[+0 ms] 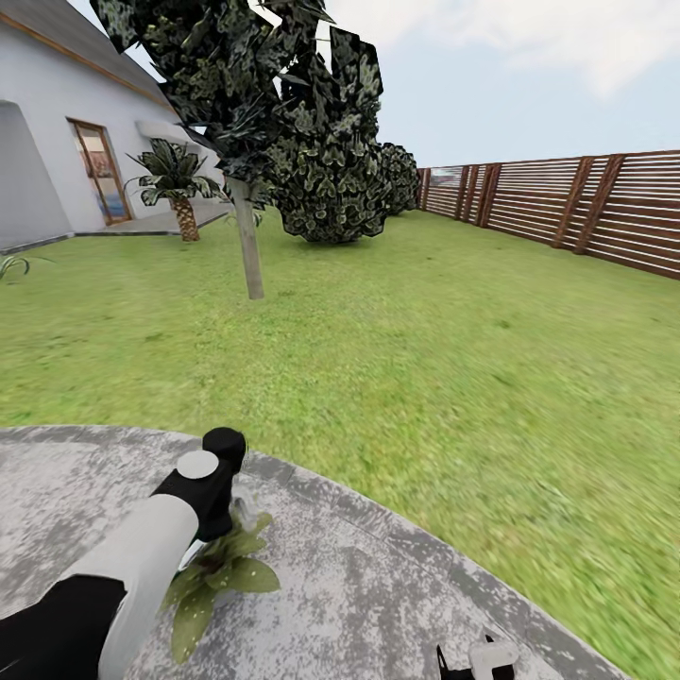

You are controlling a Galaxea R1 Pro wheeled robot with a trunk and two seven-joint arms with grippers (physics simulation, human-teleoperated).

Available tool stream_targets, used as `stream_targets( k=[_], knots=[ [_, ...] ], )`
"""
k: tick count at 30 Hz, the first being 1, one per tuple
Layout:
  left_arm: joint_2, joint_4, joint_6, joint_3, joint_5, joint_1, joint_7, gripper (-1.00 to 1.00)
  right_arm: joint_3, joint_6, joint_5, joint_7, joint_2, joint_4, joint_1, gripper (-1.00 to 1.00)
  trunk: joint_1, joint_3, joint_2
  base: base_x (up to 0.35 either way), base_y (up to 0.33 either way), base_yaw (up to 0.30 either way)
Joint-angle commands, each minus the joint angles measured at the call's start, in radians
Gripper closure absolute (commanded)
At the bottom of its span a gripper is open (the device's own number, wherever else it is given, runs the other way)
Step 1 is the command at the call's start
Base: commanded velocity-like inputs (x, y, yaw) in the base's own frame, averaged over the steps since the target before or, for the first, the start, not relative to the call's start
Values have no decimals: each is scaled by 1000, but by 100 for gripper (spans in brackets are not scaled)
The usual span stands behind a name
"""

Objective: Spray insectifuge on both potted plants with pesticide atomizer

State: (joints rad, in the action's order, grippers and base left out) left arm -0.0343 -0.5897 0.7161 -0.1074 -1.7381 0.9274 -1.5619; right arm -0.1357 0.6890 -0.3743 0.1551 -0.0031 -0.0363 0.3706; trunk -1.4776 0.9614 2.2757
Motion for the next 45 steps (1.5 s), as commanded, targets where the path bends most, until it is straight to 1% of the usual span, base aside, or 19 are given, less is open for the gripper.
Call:
stream_targets(
  k=[1,4,6,7,9,11,12,14,17,19,20,31,33,35,36,39,45],
  knots=[
    [10,-1,11,0,-6,-2,-9,100,-7,3,-11,4,0,1,1,-100,0,1,0,0,0,0],
    [20,-6,6,9,2,-4,-9,100,-7,3,-11,4,0,1,1,-100,0,1,0,0,0,0],
    [20,-14,-5,1,2,-4,-9,100,-7,3,-11,4,0,1,1,-100,0,1,0,0,0,0],
    [19,-16,-26,-1,1,-2,-9,100,-7,3,-11,4,0,1,1,-100,0,1,0,0,0,0],
    [12,-28,-131,1,1,11,-9,100,-7,3,-11,4,0,1,1,-100,0,1,0,0,0,0],
    [1,-64,-184,5,5,22,-9,100,-7,3,-11,4,0,1,1,-100,0,1,0,0,0,0],
    [-5,-73,-193,6,8,24,-9,100,-7,3,-11,4,0,1,1,-100,0,1,0,0,0,0],
    [-30,-80,-189,9,9,27,39,100,-7,3,-11,4,0,1,1,-100,0,1,0,0,0,0],
    [-38,-82,-162,6,4,28,58,100,-7,3,-12,3,0,1,1,-100,0,1,0,0,0,0],
    [-40,-85,-163,3,-1,29,23,100,-7,3,-12,2,0,1,1,-100,0,1,0,0,0,0],
    [-40,-87,-165,2,-3,29,-9,100,-7,3,-12,2,0,1,1,-100,0,1,0,0,0,0],
    [-42,-81,-206,-5,-6,17,-9,100,-7,3,-12,0,0,1,1,-100,0,1,0,0,0,0],
    [-42,-82,-206,-24,-5,15,-9,100,-7,3,-12,0,0,1,1,-100,0,1,0,0,0,0],
    [-42,-85,-204,-61,-4,15,-9,100,-7,3,-12,0,0,1,1,-100,0,1,0,0,0,0],
    [-42,-86,-204,-73,-5,15,-9,100,-7,3,-12,0,0,1,1,-100,0,1,0,0,0,0],
    [-42,-90,-203,-85,-7,14,-9,100,-7,3,-12,0,0,1,1,-100,0,1,0,0,0,0],
    [-42,-94,-204,-89,-6,14,-9,100,-7,3,-12,0,0,1,1,-100,23,-18,-42,0,0,0]
  ],
)
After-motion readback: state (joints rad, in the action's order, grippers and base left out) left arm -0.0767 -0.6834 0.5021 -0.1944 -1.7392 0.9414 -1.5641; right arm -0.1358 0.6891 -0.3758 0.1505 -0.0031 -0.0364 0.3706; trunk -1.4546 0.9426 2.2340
